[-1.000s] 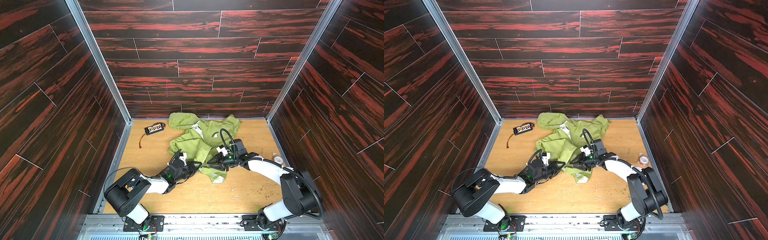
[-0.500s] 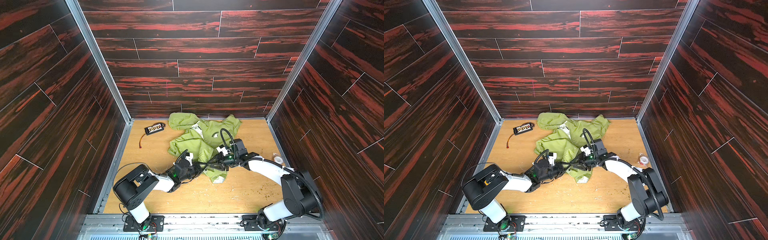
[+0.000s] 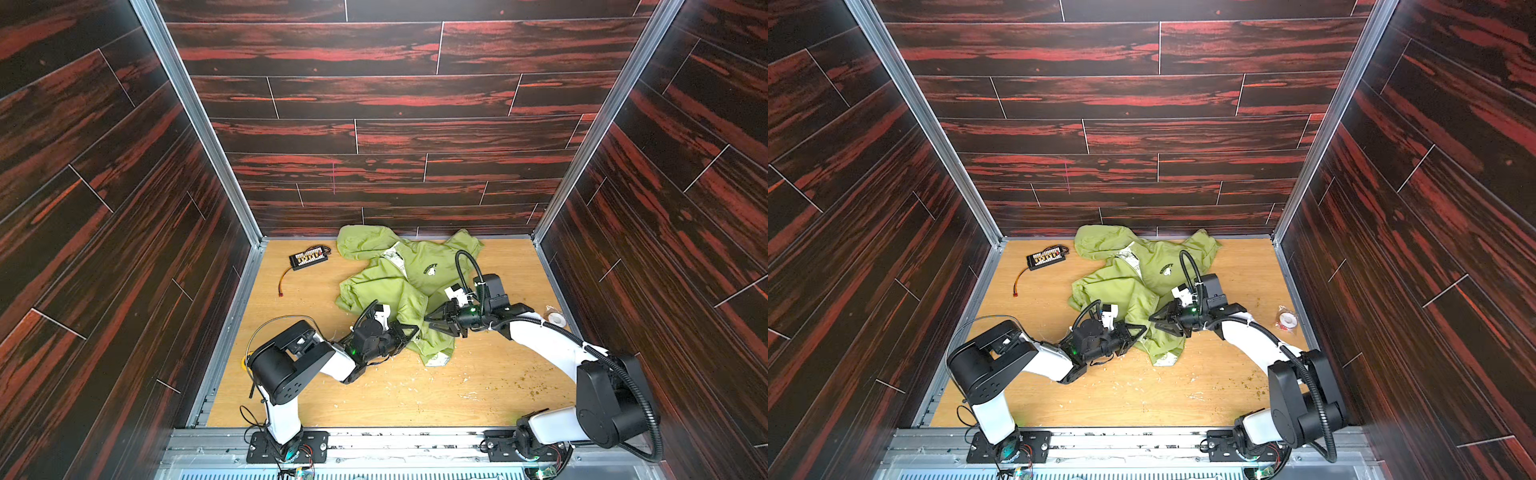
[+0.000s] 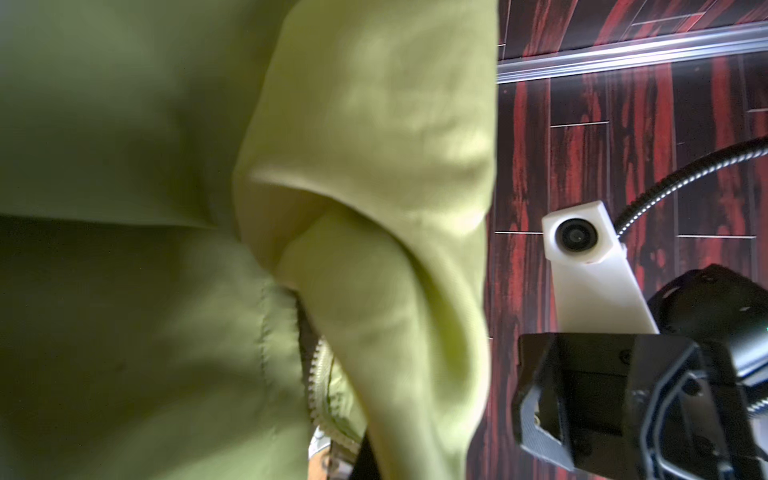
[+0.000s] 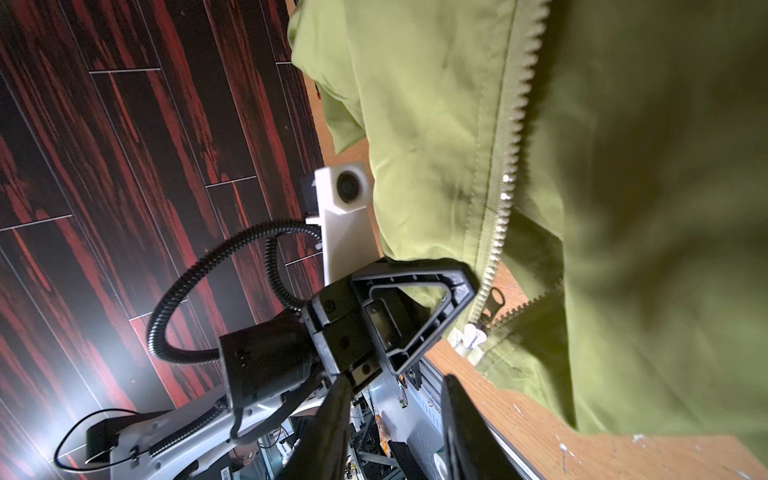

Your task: Zip up the jacket

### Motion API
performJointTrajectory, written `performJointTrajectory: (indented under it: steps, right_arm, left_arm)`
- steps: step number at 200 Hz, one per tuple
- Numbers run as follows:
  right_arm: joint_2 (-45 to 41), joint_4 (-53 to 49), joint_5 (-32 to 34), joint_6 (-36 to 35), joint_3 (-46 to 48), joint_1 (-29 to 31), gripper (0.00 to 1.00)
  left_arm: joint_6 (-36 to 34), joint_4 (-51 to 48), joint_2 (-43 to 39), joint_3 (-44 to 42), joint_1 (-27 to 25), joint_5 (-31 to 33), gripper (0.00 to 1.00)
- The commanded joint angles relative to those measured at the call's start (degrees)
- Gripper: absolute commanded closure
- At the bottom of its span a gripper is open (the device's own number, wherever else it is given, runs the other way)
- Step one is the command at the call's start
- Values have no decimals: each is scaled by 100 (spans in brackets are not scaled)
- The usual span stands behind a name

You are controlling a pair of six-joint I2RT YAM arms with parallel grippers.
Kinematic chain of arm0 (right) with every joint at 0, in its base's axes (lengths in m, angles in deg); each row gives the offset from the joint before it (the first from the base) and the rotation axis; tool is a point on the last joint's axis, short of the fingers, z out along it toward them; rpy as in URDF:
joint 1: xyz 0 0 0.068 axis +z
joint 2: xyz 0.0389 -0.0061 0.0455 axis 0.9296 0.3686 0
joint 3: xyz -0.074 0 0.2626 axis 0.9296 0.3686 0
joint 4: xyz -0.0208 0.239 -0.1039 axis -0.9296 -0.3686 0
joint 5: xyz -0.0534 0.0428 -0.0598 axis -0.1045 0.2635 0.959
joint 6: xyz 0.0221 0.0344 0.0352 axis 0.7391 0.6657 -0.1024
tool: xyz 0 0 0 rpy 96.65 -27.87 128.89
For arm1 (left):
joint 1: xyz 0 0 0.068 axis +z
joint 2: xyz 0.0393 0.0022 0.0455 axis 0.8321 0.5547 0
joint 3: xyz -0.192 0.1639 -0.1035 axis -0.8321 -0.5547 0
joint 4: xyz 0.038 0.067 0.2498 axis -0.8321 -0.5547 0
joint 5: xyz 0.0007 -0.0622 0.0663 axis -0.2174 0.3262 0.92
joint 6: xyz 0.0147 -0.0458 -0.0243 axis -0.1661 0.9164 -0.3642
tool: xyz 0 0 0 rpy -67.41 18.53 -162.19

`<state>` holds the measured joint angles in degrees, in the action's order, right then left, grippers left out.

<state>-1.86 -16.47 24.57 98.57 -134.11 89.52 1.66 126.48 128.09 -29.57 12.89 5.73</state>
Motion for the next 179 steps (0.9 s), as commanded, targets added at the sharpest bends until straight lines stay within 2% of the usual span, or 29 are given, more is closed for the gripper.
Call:
performJointTrajectory:
  steps: [1,20,42,123,179]
  right_arm:
    - [-147,-306,-174,-317,-113,-39,63]
    - [-136,-136,-298,-313,17,-66,68]
    - [-158,104,-424,-305,144,-67,68]
    - [-263,506,-305,-189,190,-216,62]
    - [-455,1297,-287,111,348,-398,58]
  left_arm:
    - [181,512,-6,138,-26,-127,100]
    - [242,542,-66,147,-26,-166,100]
    - [380,667,-134,174,-19,-264,100]
    - [1122,1356,-147,459,-26,-758,100]
    - [1417,1533,-183,712,-26,-932,100]
